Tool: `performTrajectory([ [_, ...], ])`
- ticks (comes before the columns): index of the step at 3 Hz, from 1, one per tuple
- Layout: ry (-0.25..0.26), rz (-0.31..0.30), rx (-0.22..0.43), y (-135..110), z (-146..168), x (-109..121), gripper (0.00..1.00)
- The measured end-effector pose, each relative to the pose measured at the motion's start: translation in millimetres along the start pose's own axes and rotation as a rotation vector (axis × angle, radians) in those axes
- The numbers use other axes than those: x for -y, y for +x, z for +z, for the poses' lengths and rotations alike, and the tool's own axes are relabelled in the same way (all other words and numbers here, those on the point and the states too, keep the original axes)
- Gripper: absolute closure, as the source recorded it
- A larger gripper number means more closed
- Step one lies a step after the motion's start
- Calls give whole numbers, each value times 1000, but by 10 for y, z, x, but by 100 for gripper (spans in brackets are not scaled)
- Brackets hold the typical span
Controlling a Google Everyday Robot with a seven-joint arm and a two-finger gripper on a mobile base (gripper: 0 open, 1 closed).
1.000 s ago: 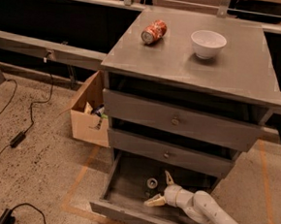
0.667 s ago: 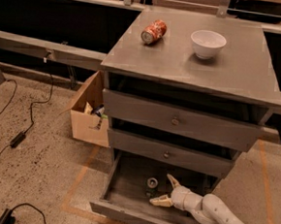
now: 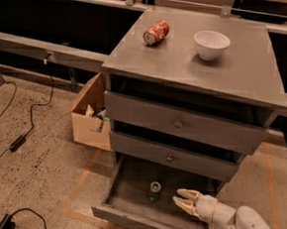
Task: Place green can into bottom drawer
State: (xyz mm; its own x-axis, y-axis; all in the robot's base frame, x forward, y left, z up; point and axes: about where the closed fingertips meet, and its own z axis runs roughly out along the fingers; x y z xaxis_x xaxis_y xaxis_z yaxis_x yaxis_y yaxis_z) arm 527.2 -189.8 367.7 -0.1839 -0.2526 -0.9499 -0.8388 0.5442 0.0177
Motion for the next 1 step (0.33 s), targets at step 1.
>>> performTrajectory([
  [1,-19,-1,14,-46,-65,-55,63],
])
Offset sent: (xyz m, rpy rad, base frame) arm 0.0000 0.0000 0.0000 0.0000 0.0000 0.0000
